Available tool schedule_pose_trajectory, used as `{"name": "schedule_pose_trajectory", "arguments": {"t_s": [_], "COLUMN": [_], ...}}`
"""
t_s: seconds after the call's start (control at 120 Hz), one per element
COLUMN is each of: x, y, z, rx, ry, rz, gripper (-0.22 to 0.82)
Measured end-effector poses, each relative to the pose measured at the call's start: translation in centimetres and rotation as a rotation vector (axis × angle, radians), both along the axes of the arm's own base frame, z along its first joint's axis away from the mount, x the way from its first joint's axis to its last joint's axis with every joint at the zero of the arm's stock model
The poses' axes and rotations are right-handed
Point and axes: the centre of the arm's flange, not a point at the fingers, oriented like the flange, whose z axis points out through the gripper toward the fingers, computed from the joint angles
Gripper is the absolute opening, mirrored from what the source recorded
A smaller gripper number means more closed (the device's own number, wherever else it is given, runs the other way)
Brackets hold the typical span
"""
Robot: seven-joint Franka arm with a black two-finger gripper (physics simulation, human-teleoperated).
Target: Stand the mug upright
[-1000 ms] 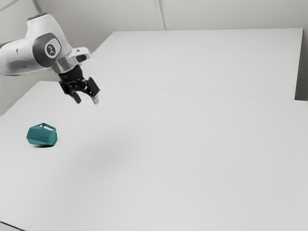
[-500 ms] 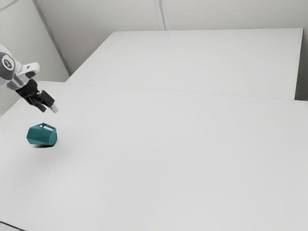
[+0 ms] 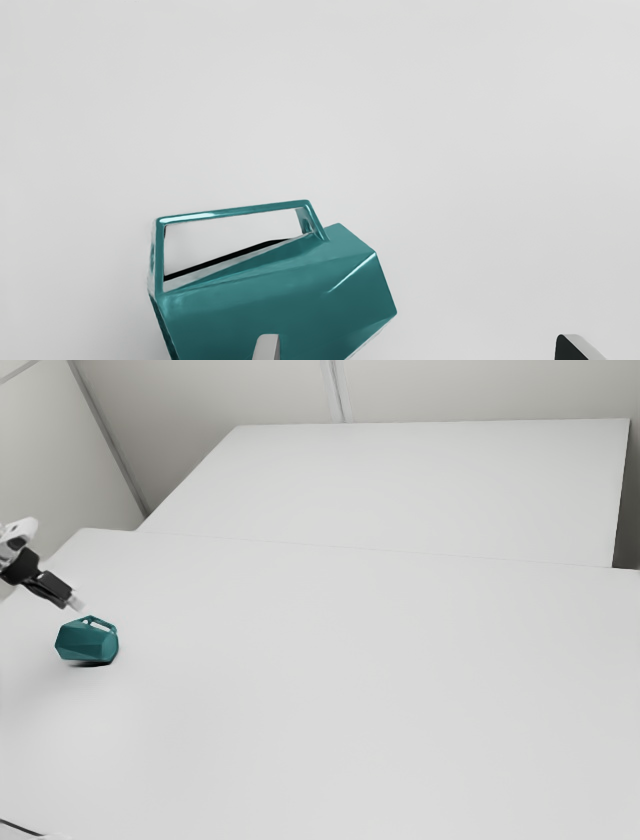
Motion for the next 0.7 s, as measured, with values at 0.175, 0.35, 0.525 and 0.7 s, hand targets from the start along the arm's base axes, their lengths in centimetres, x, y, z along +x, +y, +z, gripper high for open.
{"name": "schedule_pose_trajectory", "arguments": {"t_s": [0.175, 0.35, 0.525, 0.7], "x": [-0.4, -1.0, -2.0, -1.6], "y": [3.3, 5.5, 8.1, 9.0], "z": [-1.1, -3.9, -5.5, -7.8], "rx": [-0.016, -0.05, -0.063, -0.094], "ry": [-0.026, 0.01, 0.046, 0.069], "rz": [0.023, 0.082, 0.136, 0.154], "gripper": [0.6, 0.6, 0.6, 0.6]}}
